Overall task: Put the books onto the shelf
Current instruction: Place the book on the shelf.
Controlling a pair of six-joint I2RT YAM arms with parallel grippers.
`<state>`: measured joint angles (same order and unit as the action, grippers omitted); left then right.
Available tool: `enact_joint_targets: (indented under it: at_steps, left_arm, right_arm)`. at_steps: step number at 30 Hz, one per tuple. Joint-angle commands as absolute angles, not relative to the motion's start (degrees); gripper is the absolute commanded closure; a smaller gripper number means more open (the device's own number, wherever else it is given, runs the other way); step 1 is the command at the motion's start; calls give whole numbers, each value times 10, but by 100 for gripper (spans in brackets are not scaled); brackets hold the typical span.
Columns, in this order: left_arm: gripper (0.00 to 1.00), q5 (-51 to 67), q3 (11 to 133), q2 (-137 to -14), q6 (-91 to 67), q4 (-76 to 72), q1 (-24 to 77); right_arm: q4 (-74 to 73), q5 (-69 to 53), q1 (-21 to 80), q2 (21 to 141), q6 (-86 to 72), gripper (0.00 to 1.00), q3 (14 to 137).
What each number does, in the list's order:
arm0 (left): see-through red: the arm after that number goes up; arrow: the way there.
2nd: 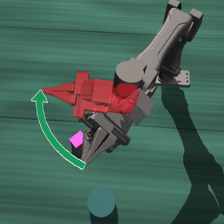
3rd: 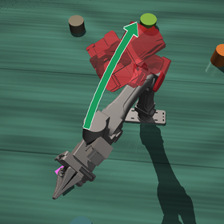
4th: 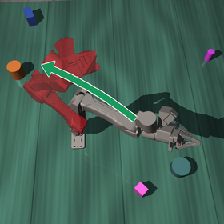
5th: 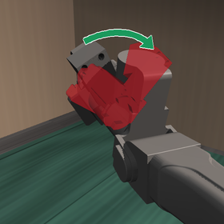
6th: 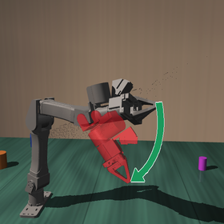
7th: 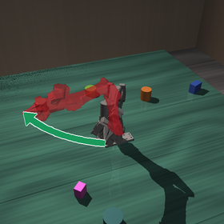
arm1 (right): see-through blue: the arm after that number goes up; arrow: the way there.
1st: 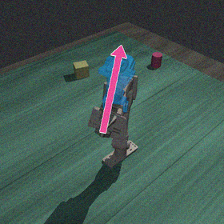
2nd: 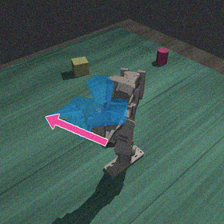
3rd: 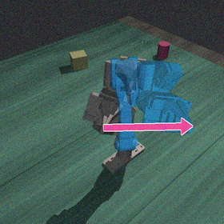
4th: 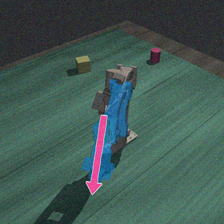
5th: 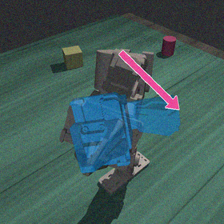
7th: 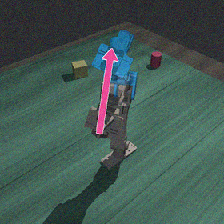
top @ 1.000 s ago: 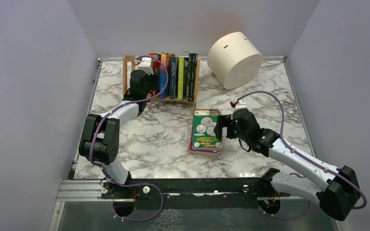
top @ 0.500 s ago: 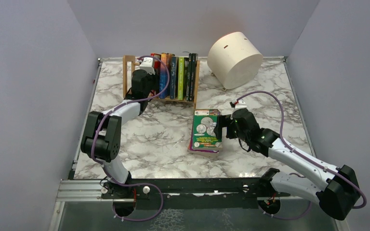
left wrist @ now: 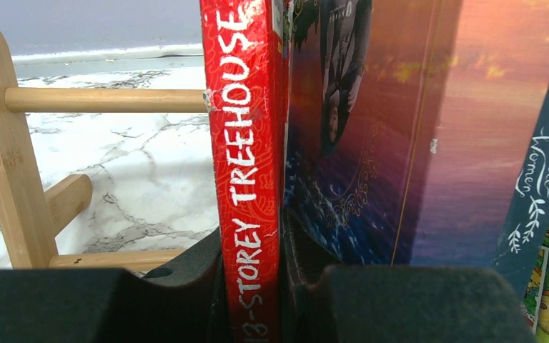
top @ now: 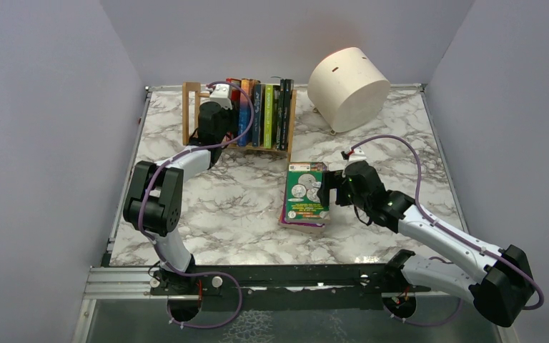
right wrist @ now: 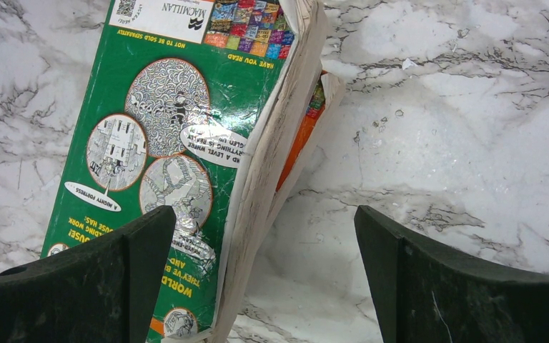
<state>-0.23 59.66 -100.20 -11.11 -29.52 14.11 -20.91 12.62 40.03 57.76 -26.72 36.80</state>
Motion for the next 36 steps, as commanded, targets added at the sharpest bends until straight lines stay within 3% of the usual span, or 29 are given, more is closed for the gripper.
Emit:
enact_joint_targets:
  at_steps: [1, 3, 10, 14, 25, 31, 36]
  left_arm:
    - [100, 11, 616, -1012, -122, -320, 146]
    - [99, 15, 615, -1011, -122, -319, 146]
    - [71, 20, 608, -1001, -123, -319, 146]
    - [62, 18, 601, -990, -122, -318, 146]
    - [57, -18, 573, -917, -123, -306, 146]
    - [57, -86, 534, -838, -126, -295, 146]
    - [58, -71, 503, -756, -163, -254, 150]
  right_arm:
    - [-191, 144, 403, 573, -266, 5, 371]
    - [-191, 144, 402, 572, -266, 5, 371]
    - [-194, 144, 403, 568, -268, 5, 370]
    - [-195, 144, 402, 566, -269, 5, 370]
    - [-205, 149, 403, 553, -276, 5, 370]
    - [-217, 159, 403, 537, -280, 5, 373]
    - [-234, 190, 402, 536, -296, 4, 374]
